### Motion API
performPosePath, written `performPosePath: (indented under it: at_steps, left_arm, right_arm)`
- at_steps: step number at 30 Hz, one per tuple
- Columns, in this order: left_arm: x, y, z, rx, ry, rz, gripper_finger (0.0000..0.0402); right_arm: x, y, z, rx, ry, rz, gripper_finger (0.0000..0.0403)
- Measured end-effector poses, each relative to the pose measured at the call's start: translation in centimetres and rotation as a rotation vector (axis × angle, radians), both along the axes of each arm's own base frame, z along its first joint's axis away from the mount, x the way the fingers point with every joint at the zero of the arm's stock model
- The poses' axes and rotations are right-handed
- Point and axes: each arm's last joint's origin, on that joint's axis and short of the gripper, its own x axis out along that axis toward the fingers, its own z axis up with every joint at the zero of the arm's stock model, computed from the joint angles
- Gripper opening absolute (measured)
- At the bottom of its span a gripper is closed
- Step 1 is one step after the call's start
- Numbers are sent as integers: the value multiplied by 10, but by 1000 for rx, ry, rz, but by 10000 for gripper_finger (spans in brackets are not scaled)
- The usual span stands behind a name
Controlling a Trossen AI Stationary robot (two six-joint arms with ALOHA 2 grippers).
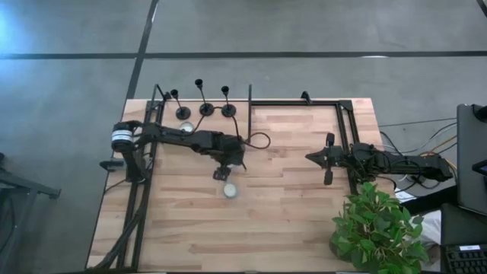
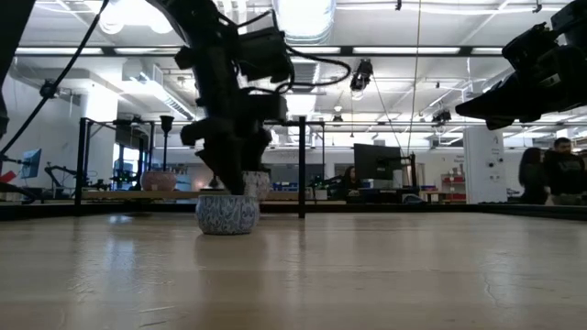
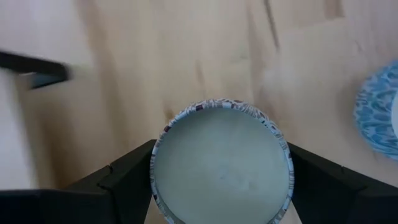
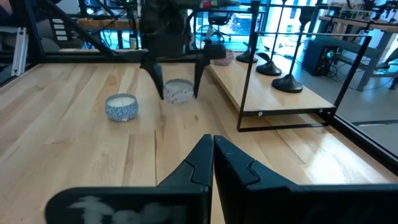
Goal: Pick & Place candle stick holders
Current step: Align the white scented candle with the pink scented candle on the shelf
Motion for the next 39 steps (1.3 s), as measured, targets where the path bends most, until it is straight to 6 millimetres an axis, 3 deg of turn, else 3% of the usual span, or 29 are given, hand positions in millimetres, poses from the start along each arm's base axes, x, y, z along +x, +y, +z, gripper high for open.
performPosePath:
  at_steps: [18, 39]
  left_arm:
    - [-39, 39, 46, -8, -61, 516, 305]
    - [-68, 91, 49, -75, -69, 956, 305]
  right_arm:
    - [0, 0, 0, 0, 0, 0, 8]
    - [0, 0, 0, 0, 0, 0, 8]
